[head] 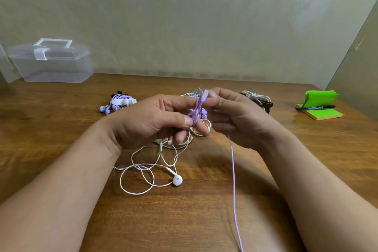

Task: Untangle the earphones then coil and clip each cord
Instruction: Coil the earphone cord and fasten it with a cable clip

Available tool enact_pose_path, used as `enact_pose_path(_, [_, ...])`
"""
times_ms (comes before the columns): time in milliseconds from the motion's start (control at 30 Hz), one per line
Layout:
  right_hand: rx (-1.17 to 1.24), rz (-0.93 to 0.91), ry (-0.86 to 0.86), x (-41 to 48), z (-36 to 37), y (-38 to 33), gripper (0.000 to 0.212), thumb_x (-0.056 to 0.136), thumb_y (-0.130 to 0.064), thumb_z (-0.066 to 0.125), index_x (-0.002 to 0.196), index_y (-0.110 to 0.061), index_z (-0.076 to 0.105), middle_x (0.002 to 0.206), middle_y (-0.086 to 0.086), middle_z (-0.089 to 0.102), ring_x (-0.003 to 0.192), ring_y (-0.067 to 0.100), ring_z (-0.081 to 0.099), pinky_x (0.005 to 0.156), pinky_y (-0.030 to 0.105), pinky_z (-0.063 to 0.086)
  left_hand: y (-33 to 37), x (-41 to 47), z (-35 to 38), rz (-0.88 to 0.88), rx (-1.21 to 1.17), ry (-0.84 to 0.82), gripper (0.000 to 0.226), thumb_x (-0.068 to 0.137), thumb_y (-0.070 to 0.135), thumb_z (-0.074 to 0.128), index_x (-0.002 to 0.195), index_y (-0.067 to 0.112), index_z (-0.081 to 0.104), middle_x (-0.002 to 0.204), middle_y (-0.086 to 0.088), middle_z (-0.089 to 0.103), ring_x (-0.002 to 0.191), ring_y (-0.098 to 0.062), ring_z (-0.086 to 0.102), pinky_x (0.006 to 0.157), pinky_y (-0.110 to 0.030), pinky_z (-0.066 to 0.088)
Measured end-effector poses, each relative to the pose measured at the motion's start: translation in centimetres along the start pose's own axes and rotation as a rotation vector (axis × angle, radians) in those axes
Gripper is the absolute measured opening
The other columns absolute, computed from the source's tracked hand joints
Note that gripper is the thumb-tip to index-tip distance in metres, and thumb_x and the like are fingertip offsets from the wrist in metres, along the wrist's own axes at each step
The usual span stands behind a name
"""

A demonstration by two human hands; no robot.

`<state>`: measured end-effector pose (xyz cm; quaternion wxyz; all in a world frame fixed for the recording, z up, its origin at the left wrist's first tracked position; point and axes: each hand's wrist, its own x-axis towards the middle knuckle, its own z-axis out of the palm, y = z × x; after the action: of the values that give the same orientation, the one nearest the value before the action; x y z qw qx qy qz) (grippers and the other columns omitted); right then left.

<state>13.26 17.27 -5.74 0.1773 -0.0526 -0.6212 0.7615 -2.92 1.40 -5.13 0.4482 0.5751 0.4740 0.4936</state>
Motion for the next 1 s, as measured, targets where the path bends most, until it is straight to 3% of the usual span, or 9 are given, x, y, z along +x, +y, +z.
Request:
enact_pose_path(133, [-0.141, 0.023, 0.037, 0.3, 1.3, 1.1, 0.019, 0.11, -0.022, 0.047, 0.105, -0.014, 0.064, 0.07, 0.003, 0.044, 0.05, 0.008, 0.024, 0.041, 0.017, 0.028, -0.6, 0.7, 0.3, 0.046, -0.073, 0.181, 0.046, 0.098, 0.003, 0.056, 0.136, 0.025, 0.067, 0.117, -0.019, 0.073, 0.065, -0.011, 0.058, 0.06, -0.019, 0.049])
enact_pose_path(267, [-0.217, 0.059, 0.085, 0.2, 2.0, 1.0, 0.022, 0.111, -0.018, 0.047, 0.115, -0.016, 0.068, 0.074, 0.006, 0.056, 0.052, 0.012, 0.031, 0.043, 0.022, 0.036, -0.7, 1.3, 0.4, 0.133, -0.025, 0.363, 0.049, 0.102, -0.001, 0.049, 0.14, 0.029, 0.058, 0.09, -0.006, 0.075, 0.063, -0.011, 0.058, 0.061, -0.019, 0.049])
enact_pose_path(433, [-0.366, 0.159, -0.046, -0.4, 3.2, 2.1, 0.023, 0.113, -0.014, 0.043, 0.113, -0.021, 0.064, 0.082, 0.011, 0.061, 0.052, 0.012, 0.032, 0.042, 0.023, 0.036, -0.6, 1.8, -0.6, 0.199, 0.105, 0.51, 0.053, 0.105, -0.001, 0.048, 0.144, 0.034, 0.052, 0.12, -0.006, 0.076, 0.06, -0.009, 0.058, 0.065, -0.022, 0.053])
enact_pose_path(600, [-0.895, 0.019, 0.047, -0.5, 3.1, 1.2, 0.025, 0.112, -0.024, 0.047, 0.121, -0.022, 0.07, 0.071, -0.004, 0.065, 0.05, 0.001, 0.047, 0.05, 0.012, 0.035, -1.3, 1.5, -1.0, 0.107, 0.448, 0.558, 0.057, 0.105, 0.002, 0.051, 0.15, 0.036, 0.049, 0.118, 0.007, 0.076, 0.062, -0.011, 0.049, 0.065, -0.021, 0.048])
enact_pose_path(733, [-1.04, -0.159, 0.209, -0.8, 2.3, 0.1, 0.023, 0.106, -0.032, 0.06, 0.095, -0.019, 0.075, 0.067, -0.003, 0.065, 0.052, 0.002, 0.047, 0.054, 0.018, 0.034, -1.6, 1.1, -0.9, 0.016, 0.652, 0.443, 0.054, 0.101, 0.018, 0.053, 0.144, 0.05, 0.053, 0.123, -0.001, 0.074, 0.083, -0.016, 0.056, 0.082, -0.039, 0.051])
enact_pose_path(833, [-1.077, -0.27, 0.279, -1.1, 1.8, -0.3, 0.018, 0.1, -0.027, 0.068, 0.083, -0.02, 0.072, 0.069, 0.002, 0.065, 0.055, 0.004, 0.045, 0.053, 0.024, 0.035, -1.0, 0.7, -0.3, -0.014, 0.733, 0.331, 0.045, 0.099, 0.023, 0.054, 0.135, 0.049, 0.061, 0.117, 0.008, 0.076, 0.105, -0.033, 0.072, 0.096, -0.059, 0.054])
enact_pose_path(900, [-1.029, -0.294, 0.28, -1.2, 1.4, -0.5, 0.013, 0.098, -0.023, 0.071, 0.085, -0.02, 0.072, 0.069, 0.001, 0.065, 0.056, 0.006, 0.047, 0.055, 0.026, 0.037, -0.7, 0.6, -0.1, -0.011, 0.703, 0.292, 0.036, 0.102, 0.02, 0.056, 0.13, 0.04, 0.067, 0.109, 0.006, 0.078, 0.099, -0.026, 0.073, 0.092, -0.045, 0.057])
enact_pose_path(933, [-0.977, -0.305, 0.271, -1.3, 1.3, -0.7, 0.01, 0.097, -0.021, 0.073, 0.087, -0.02, 0.072, 0.07, 0.0, 0.067, 0.057, 0.006, 0.049, 0.056, 0.025, 0.039, -0.6, 0.6, -0.2, -0.009, 0.691, 0.283, 0.034, 0.104, 0.015, 0.056, 0.128, 0.035, 0.07, 0.103, 0.008, 0.078, 0.084, -0.013, 0.07, 0.08, -0.032, 0.055])
enact_pose_path(1000, [-0.833, -0.314, 0.248, -1.4, 1.0, -1.0, 0.006, 0.096, -0.015, 0.074, 0.091, -0.016, 0.07, 0.074, -0.001, 0.069, 0.057, 0.005, 0.052, 0.056, 0.021, 0.04, -0.6, 0.6, -0.1, -0.029, 0.672, 0.271, 0.036, 0.105, 0.009, 0.055, 0.128, 0.032, 0.07, 0.091, 0.016, 0.076, 0.063, 0.001, 0.053, 0.063, -0.021, 0.043])
